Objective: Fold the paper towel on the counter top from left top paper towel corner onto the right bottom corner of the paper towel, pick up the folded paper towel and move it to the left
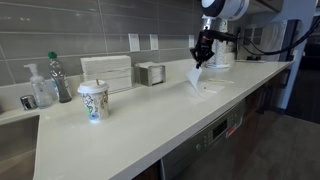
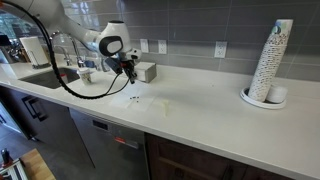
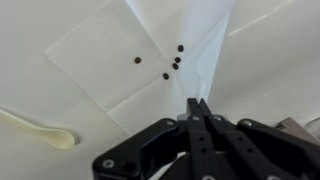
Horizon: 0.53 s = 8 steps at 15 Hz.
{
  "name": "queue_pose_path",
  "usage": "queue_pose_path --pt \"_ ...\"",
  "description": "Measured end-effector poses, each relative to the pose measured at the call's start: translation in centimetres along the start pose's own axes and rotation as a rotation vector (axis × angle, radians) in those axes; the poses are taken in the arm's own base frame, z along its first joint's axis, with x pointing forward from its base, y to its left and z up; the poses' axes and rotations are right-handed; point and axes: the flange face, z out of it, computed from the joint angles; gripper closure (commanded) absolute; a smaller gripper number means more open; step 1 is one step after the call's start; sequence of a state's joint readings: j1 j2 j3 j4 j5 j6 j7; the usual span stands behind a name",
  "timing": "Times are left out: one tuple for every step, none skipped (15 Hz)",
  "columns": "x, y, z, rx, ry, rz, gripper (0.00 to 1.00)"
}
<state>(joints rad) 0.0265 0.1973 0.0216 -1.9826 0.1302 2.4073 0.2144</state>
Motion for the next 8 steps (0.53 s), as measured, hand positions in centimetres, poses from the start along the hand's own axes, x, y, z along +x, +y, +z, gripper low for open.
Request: queue_pose_path --pt "-0.1 0.5 -0.1 -0.003 0.002 0.008 1.00" --pt "-0.1 1.1 -0.1 -0.006 0.002 0.015 1.00" --pt "-0.1 1.6 -0.1 -0.009 0.002 0.024 1.00" --pt "0.0 2.3 -0.1 -0.014 0.002 0.033 1.00" --pt "0.0 2.9 -0.1 -0.018 0.001 0.043 1.00" --pt "0.0 3.7 0.0 -0.024 -0.001 0.053 1.00" --pt "0.1 4.4 0.1 -0.032 -0.002 0.062 1.00" --pt "0.2 5.1 0.3 -0.040 -0.004 0.071 1.00"
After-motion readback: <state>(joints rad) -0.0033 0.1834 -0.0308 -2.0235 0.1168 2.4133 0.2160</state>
